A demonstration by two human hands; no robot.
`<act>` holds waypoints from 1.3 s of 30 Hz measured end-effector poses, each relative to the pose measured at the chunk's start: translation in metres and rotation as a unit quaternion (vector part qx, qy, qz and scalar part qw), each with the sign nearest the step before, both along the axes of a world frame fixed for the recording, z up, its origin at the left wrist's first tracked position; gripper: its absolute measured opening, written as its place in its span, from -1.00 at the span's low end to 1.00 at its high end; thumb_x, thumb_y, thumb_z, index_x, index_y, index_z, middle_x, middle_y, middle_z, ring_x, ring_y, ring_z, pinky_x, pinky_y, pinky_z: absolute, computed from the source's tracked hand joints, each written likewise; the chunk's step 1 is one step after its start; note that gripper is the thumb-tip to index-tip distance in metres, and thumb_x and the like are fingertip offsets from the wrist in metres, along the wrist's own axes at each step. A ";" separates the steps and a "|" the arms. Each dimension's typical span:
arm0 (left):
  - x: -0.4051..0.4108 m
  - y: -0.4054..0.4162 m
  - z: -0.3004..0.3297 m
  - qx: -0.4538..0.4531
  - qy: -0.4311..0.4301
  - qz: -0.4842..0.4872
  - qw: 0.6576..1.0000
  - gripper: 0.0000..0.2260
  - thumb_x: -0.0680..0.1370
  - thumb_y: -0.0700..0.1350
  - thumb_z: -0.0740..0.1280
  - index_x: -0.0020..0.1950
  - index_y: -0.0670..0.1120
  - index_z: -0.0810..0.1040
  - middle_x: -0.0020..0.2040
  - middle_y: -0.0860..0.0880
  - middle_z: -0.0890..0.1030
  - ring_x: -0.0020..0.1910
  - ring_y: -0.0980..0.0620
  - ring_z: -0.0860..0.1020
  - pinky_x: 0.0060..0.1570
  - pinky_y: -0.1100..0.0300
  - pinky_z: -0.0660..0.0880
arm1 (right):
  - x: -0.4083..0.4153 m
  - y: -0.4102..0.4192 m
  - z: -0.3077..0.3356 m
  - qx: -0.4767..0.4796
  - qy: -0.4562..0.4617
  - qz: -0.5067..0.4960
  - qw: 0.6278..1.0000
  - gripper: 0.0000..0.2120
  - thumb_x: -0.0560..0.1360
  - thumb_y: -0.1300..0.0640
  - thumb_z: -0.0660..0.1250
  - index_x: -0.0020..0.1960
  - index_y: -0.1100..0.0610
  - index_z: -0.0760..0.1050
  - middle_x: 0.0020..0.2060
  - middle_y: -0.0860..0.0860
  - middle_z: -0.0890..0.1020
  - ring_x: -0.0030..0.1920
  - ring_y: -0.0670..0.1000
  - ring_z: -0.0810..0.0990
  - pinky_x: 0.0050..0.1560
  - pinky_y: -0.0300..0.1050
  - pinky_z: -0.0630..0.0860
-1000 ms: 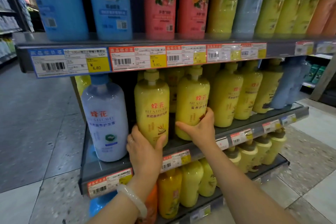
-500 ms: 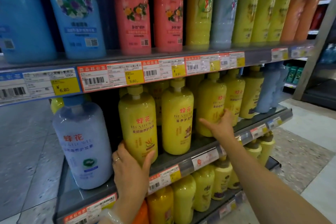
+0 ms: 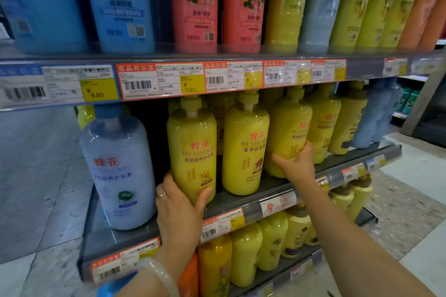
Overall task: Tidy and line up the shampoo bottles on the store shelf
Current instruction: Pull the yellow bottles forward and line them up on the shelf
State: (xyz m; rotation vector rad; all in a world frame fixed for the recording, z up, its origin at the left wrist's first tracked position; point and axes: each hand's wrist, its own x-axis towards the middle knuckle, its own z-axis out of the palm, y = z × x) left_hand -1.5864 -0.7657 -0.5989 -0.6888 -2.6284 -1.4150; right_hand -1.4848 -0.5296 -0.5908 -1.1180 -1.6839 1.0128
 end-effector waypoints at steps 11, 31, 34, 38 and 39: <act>0.000 -0.003 0.002 -0.002 0.001 -0.012 1.000 -0.20 0.38 0.18 0.38 0.44 -0.18 0.12 0.31 -0.22 0.33 0.28 -0.20 0.35 0.16 -0.07 0.39 | 0.005 -0.013 0.002 -0.026 -0.021 0.015 0.999 0.00 0.24 0.05 0.56 0.47 0.08 0.01 0.40 0.13 0.26 0.40 0.18 0.26 0.39 0.20 0.26; 0.000 -0.003 0.003 -0.049 -0.013 -0.017 0.999 -0.22 0.39 0.05 0.43 0.43 -0.23 0.12 0.30 -0.33 0.32 0.23 -0.35 0.37 0.13 -0.22 0.37 | 0.061 0.000 0.007 -0.003 -0.074 -0.022 0.997 -0.46 0.44 0.06 0.39 0.32 0.24 0.32 0.21 0.13 0.49 0.28 0.16 0.45 0.25 0.08 0.41; 0.000 -0.001 0.002 -0.046 -0.012 -0.013 0.999 -0.22 0.37 0.04 0.45 0.43 -0.23 0.14 0.28 -0.33 0.33 0.21 -0.34 0.38 0.13 -0.20 0.38 | 0.059 0.028 0.017 -0.024 -0.048 -0.051 0.997 -0.38 0.36 0.07 0.47 0.31 0.24 0.31 0.20 0.17 0.50 0.23 0.19 0.48 0.22 0.11 0.46; -0.001 0.001 0.002 -0.047 -0.018 -0.006 0.999 -0.20 0.38 0.07 0.43 0.44 -0.21 0.11 0.30 -0.28 0.32 0.24 -0.28 0.37 0.13 -0.14 0.38 | 0.046 0.052 0.028 -0.045 -0.037 -0.057 0.997 -0.19 0.28 0.13 0.54 0.38 0.21 0.17 0.31 0.19 0.39 0.32 0.23 0.38 0.30 0.18 0.36; -0.001 0.001 0.003 -0.053 -0.018 -0.005 0.998 -0.20 0.39 0.08 0.41 0.45 -0.20 0.09 0.31 -0.27 0.31 0.26 -0.27 0.36 0.14 -0.12 0.37 | 0.041 0.056 0.028 -0.052 -0.034 -0.061 0.996 -0.16 0.28 0.14 0.54 0.40 0.20 0.14 0.32 0.19 0.37 0.34 0.24 0.36 0.32 0.20 0.33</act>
